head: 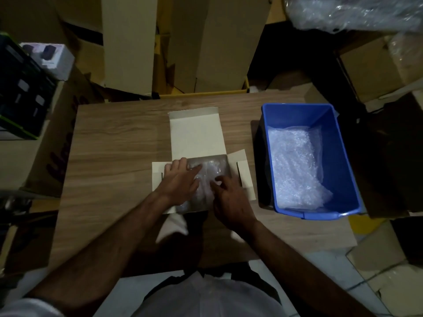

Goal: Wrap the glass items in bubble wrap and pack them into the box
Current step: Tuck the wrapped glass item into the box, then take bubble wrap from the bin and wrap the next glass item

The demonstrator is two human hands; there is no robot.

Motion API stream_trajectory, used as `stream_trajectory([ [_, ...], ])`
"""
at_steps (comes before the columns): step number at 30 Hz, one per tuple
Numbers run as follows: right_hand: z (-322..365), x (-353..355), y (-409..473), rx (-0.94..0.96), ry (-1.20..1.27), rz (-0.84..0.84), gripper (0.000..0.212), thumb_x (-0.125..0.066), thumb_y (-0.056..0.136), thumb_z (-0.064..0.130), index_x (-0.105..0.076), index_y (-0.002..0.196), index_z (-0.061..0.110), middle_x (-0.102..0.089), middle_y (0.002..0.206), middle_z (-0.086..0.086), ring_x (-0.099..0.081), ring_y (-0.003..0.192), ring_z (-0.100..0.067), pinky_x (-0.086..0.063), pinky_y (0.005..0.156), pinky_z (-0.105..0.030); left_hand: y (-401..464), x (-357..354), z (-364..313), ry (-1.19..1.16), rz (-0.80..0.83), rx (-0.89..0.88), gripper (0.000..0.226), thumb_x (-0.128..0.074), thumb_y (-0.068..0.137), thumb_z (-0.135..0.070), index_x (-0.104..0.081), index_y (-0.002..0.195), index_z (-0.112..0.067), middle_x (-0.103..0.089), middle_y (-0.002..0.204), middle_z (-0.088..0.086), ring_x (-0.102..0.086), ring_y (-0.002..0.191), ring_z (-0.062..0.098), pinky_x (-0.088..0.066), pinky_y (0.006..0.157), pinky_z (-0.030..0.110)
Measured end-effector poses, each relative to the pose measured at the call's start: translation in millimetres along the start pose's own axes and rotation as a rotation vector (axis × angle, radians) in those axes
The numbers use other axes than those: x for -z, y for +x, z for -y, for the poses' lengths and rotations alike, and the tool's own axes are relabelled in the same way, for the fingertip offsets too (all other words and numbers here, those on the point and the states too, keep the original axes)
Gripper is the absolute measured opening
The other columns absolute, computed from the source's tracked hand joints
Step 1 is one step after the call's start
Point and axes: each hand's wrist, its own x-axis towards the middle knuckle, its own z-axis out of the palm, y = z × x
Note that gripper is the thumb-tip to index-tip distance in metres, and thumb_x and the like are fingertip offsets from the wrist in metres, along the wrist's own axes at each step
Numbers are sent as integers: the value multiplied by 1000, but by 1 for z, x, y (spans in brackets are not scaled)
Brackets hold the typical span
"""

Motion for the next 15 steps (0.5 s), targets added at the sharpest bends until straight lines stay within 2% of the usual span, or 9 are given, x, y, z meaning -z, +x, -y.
stream_trajectory([
  [2,-3,12,-1,-17,7,-81,51,-45,86,22,-61,131,4,-59,132,-24,-59,113,-38,-55,88,-44,-7,0,-7,-21,-44,25,60,-33,92,-50,-46,147,-30,-53,123,10,-52,107,28,-40,86,42],
  [5,-12,32,-7,-42,21,-137,58,-44,88,23,-53,141,1,-50,144,-28,-53,127,-42,-50,101,-48,-13,6,-25,-98,-50,51,61,-34,93,-51,-40,150,-30,-47,140,11,-48,122,30,-40,98,48],
  [10,-43,66,-28,-91,-16,-258,60,-53,90,18,-47,148,4,-37,156,-27,-42,139,-39,-43,110,-45,-16,20,-79,-119,-263,7,57,-49,92,-42,-51,145,-20,-50,145,19,-55,122,36,-36,100,49],
  [15,-88,92,-57,-153,-56,-291,63,-56,94,20,-40,153,7,-29,161,-26,-35,145,-40,-38,114,-46,8,31,-142,-213,-268,-5,59,-43,92,-42,-47,148,-23,-40,150,18,-50,122,35,-40,99,46],
])
